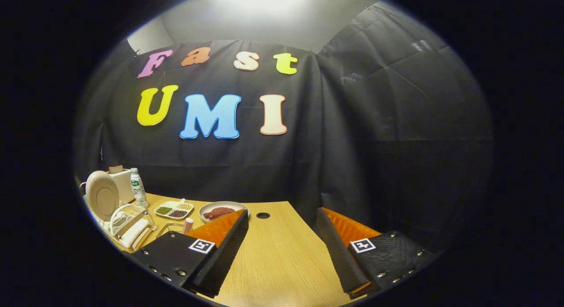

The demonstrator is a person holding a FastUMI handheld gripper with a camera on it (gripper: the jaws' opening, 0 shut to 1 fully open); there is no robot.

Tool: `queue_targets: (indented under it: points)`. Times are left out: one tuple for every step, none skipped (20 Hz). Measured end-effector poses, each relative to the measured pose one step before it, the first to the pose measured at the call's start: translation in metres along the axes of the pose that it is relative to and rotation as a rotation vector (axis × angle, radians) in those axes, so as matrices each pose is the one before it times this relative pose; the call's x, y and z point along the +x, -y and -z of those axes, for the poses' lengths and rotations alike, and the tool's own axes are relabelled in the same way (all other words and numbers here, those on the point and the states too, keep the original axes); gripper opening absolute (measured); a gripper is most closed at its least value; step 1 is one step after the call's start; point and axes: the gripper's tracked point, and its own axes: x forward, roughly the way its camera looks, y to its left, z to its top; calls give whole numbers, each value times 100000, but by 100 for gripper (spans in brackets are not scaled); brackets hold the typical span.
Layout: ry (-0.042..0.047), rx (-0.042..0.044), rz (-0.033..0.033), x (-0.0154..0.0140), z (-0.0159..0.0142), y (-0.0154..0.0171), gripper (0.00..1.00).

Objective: Take the plate from the dish rack, then take the spoon from the basket and place it into the plate.

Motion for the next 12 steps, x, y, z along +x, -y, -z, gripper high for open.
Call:
queue_targets:
  points:
    - [-722, -1694, -558, -1078, -672, -487, 96]
    - [-589, -1319, -1153, -1075, -738, -651, 96]
    - [-324, -853, -1156, -1103, -744, -826, 96]
    - [-629, -102, -1025, -885, -606, -880, 96]
    - [-566, 828, -1264, -911, -595, -1126, 96]
    - [-689, 860, -1292, -783, -476, -1396, 96]
    - [-503, 1217, -1776, -805, -528, -1634, 96]
    - [-396, 1329, -2341, -622, -416, -1824, 96]
    - [-267, 1385, -2728, -553, -427, -2021, 96]
    - [-609, 1490, -3039, -219, -284, -2145, 96]
    - [-574, 1448, -3473, -135, -309, -2360, 96]
    - [-769, 1713, -3730, -30, -33, -2205, 96]
